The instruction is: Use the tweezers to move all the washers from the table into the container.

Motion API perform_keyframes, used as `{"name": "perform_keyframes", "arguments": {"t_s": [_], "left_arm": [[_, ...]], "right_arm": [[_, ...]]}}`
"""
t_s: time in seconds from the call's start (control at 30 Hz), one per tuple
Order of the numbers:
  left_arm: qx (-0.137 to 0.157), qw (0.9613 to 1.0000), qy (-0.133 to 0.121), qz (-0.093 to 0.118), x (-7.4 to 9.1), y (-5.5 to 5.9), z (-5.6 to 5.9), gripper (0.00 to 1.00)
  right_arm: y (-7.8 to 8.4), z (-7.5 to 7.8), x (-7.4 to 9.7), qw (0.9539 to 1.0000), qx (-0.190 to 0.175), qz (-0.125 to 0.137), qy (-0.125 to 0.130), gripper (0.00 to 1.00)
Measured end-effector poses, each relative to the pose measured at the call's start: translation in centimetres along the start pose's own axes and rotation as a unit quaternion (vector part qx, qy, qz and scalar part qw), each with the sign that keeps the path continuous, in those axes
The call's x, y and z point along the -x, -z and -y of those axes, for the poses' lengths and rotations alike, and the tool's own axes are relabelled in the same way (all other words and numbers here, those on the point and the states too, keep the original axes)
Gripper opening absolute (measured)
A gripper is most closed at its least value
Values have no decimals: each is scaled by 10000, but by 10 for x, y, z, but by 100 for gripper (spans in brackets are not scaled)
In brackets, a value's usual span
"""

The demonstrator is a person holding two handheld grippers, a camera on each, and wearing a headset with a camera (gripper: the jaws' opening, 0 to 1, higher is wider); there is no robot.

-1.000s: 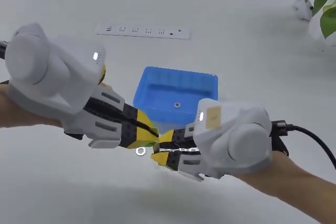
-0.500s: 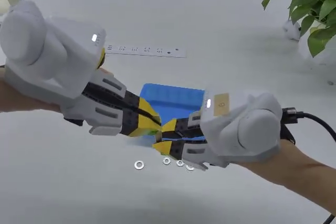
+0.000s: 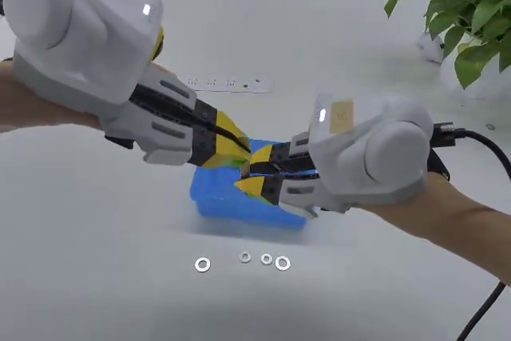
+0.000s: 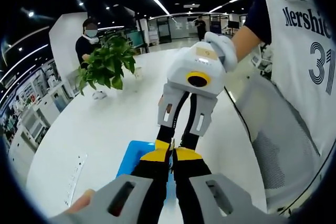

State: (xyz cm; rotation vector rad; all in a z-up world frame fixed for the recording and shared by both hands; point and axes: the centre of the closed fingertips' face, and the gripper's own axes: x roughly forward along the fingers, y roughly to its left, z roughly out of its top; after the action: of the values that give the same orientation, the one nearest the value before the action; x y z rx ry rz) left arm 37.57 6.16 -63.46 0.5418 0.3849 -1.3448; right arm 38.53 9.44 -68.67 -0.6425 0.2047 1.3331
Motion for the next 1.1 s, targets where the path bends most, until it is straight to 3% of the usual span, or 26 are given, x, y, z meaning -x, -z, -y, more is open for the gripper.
{"name": "perform_keyframes", "arguments": {"t_s": [0.27,0.43,0.67,0.83,1.1], "left_arm": [[95,9999,-4,-37,-15,19,-24,6],[295,9993,56,-201,-25,45,-38,6],[445,9984,113,-332,-41,70,-49,6],[525,9979,194,-333,-48,76,-53,6],[503,9980,248,-286,-50,77,-55,6]], "right_arm": [[24,23,-23,9998,-83,-153,-6,10],[43,27,-44,9993,-215,-272,-114,10],[64,31,-62,9981,-438,-360,-228,10],[75,32,-65,9973,-557,-403,-240,10],[77,31,-63,9973,-582,-377,-246,12]]}}
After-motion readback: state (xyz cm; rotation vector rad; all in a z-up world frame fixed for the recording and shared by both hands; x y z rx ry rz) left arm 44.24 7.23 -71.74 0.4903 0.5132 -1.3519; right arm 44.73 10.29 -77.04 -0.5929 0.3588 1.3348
